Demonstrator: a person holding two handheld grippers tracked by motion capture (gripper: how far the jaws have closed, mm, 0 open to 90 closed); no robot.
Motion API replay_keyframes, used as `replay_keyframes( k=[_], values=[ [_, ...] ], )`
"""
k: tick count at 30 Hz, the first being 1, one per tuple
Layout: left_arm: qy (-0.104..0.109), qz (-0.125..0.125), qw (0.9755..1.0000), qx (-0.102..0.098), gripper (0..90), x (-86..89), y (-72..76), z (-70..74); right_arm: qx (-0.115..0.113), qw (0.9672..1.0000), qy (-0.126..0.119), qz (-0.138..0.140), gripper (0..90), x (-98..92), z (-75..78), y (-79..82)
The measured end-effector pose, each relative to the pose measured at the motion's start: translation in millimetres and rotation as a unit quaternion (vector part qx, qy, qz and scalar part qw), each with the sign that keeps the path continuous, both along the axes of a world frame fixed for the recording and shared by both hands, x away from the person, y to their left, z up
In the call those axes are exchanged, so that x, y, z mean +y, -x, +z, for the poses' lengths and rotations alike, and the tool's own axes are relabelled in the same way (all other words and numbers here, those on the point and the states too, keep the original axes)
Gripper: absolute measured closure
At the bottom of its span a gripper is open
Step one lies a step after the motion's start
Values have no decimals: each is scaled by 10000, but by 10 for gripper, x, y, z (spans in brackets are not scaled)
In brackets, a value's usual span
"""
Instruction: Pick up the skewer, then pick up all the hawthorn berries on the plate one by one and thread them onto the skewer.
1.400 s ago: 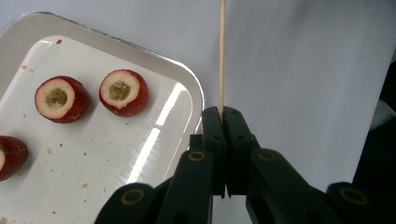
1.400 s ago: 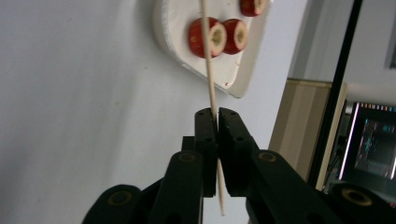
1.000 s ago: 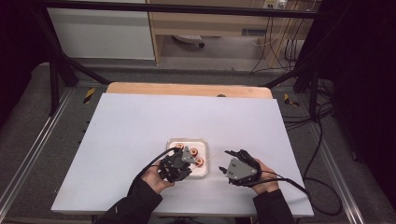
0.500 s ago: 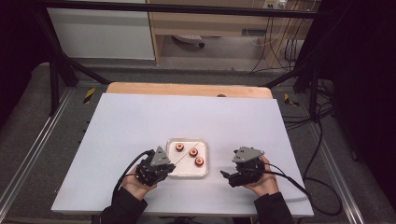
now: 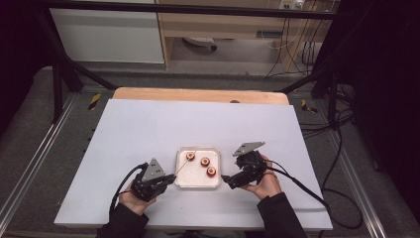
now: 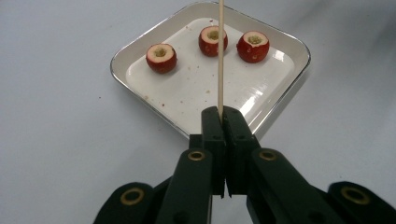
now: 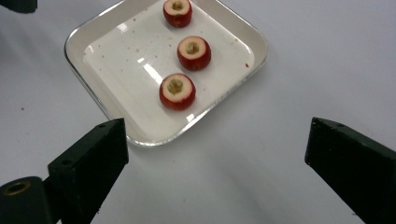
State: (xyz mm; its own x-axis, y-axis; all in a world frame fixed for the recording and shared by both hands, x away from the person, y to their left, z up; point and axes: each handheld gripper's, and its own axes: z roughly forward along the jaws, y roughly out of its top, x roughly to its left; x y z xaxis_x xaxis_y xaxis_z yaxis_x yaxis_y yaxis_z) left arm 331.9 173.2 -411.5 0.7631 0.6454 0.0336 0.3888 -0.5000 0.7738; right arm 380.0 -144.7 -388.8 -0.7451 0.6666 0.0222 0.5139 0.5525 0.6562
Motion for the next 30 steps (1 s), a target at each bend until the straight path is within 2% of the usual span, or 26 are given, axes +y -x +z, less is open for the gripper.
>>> replay_keyframes(
  k=[4,9,12,19,22,25,30],
  values=[
    [90,21,10000,26,883,37,0,-24,145,9999,-11,19,60,140,37,-66],
    [142,23,9999,42,882,57,-6,-48,267,9993,259,33,63,293,52,-155],
    [160,39,9999,26,883,66,3,-62,385,9988,302,-28,69,366,39,-229],
    [196,67,9998,81,882,85,2,-96,518,9979,400,-22,85,455,19,-305],
    [206,67,9997,99,882,85,4,-102,621,9969,481,-38,114,501,27,-344],
    [212,72,9997,91,882,84,1,-98,728,9959,535,60,177,550,30,-391],
    [200,89,9997,60,882,85,2,-91,989,9921,741,214,269,625,-3,-487]
  ],
)
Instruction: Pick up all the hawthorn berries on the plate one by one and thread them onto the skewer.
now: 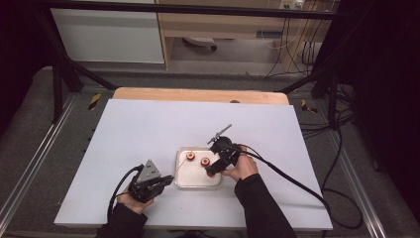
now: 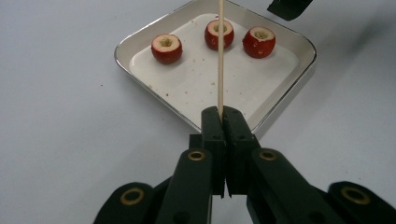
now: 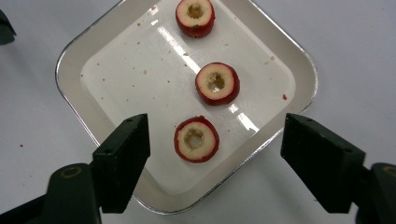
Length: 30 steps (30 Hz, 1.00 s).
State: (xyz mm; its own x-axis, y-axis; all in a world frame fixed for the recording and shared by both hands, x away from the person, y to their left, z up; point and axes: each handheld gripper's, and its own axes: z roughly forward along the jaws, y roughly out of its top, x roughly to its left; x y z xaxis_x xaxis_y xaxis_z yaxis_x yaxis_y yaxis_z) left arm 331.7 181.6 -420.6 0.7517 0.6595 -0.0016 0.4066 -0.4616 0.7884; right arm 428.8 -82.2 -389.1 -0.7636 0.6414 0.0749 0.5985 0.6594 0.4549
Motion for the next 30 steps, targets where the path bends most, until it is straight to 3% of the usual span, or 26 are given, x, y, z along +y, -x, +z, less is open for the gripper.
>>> replay_keyframes(
  k=[5,9,20,30],
  values=[
    [-8,13,10000,18,882,0,-8,-4,313,9995,106,26,365,52,-86,-32],
    [-16,2,10000,28,882,-5,-10,-7,423,9989,168,102,441,83,-152,-49],
    [-59,-32,10000,61,882,-18,-10,-15,769,9969,85,-133,525,109,-226,-106],
    [-63,-23,10000,65,882,-19,-13,-15,877,9960,105,-107,597,122,-272,-122]
  ],
)
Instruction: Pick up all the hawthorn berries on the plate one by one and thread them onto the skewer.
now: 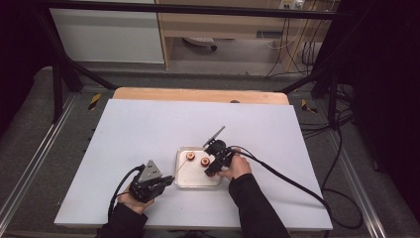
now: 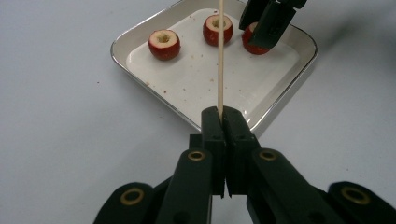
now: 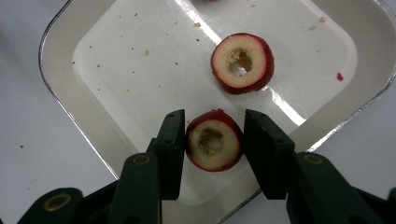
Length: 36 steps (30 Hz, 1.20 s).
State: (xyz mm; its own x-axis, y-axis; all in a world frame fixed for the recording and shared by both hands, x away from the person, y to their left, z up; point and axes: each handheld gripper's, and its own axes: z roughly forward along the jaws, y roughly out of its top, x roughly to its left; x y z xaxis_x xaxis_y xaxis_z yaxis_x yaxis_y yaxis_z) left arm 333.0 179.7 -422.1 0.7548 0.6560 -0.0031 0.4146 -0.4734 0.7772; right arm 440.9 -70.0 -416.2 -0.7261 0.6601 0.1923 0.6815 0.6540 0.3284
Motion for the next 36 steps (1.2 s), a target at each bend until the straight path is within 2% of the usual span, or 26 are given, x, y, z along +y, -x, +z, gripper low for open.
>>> replay_keyframes(
  k=[5,7,10,13,16,17,18,21,22,23,25,26,27,28,29,30,32,33,34,35,36],
  values=[
    [6,11,10000,-9,882,2,3,3,-27,10000,-34,-31,603,-3,18,17],
    [27,17,10000,-22,882,7,4,7,-86,9998,-188,-42,604,-25,70,35],
    [81,43,9999,-58,882,17,11,18,-314,9983,-489,-81,605,-82,206,79],
    [148,79,9998,-107,882,23,22,32,-591,9941,-879,-247,605,-160,370,135],
    [237,132,9995,-154,882,29,35,46,-950,9854,-1355,-396,605,-234,499,194],
    [289,173,9993,-168,882,30,41,51,-1180,9774,-1680,-513,606,-272,562,232],
    [318,186,9992,-184,882,35,47,58,-1180,9774,-1680,-513,606,-272,562,232],
    [463,281,9983,-223,882,51,64,75,-1439,9617,-2212,-741,606,-339,610,275],
    [524,304,9979,-206,882,58,67,79,-1519,9554,-2388,-838,606,-362,614,284],
    [594,331,9975,-185,882,64,68,82,-1641,9416,-2759,-1013,607,-411,609,302],
    [684,411,9967,-154,881,68,73,84,-1765,9264,-3130,-1123,607,-447,586,314],
    [708,445,9964,-139,881,67,75,84,-1765,9264,-3130,-1123,607,-447,586,314],
    [740,483,9960,-113,881,62,79,82,-1862,9198,-3249,-1174,607,-457,570,321],
    [767,523,9956,-101,881,58,82,81,-1991,9076,-3467,-1286,607,-464,535,334],
    [816,560,9951,-73,881,53,86,79,-2024,9010,-3599,-1332,607,-463,516,340],
    [885,586,9943,-30,881,50,89,78,-2024,9010,-3599,-1332,607,-463,516,340],
    [936,646,9935,5,881,33,98,77,-2093,8888,-3825,-1408,608,-454,485,354],
    [952,656,9933,17,882,22,103,76,-2180,8814,-3940,-1430,608,-448,467,361],
    [955,668,9932,30,882,11,108,77,-2260,8676,-4181,-1461,608,-429,443,374],
    [970,697,9928,31,882,-3,114,77,-2260,8676,-4181,-1461,608,-429,443,374],
    [981,704,9927,46,881,-15,119,80,-2316,8602,-4290,-1497,608,-417,432,381]
  ],
)
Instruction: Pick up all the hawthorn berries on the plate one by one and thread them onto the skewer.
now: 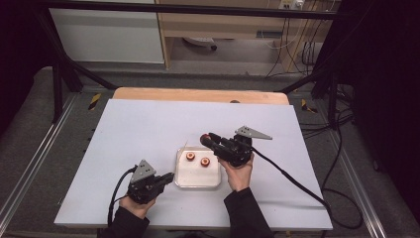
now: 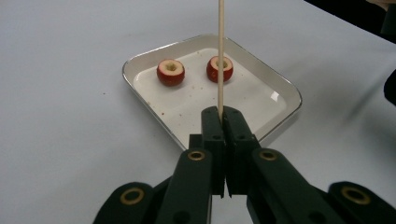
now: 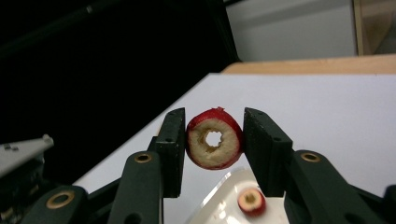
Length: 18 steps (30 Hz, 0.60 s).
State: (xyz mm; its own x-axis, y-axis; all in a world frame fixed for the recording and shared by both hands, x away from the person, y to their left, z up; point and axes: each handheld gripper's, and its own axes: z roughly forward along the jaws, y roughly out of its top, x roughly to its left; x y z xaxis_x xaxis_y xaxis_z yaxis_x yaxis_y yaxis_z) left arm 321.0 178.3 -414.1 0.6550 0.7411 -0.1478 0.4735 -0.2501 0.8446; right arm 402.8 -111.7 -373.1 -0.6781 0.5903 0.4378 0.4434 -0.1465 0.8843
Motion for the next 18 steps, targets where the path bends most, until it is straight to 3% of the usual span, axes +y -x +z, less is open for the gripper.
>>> replay_keyframes(
  k=[1,2,7,18],
  values=[
    [32,8,10000,20,882,-12,6,2,-87,9997,-232,-50,608,28,-12,12],
    [47,24,10000,18,882,-24,14,4,-87,9997,-232,-50,608,28,-12,12],
    [122,36,9999,23,882,-66,51,29,-208,9972,-689,-207,609,85,-47,27],
    [212,-36,9998,-7,882,-119,66,53,-407,9900,-1316,-295,610,164,-113,52]
  ],
)
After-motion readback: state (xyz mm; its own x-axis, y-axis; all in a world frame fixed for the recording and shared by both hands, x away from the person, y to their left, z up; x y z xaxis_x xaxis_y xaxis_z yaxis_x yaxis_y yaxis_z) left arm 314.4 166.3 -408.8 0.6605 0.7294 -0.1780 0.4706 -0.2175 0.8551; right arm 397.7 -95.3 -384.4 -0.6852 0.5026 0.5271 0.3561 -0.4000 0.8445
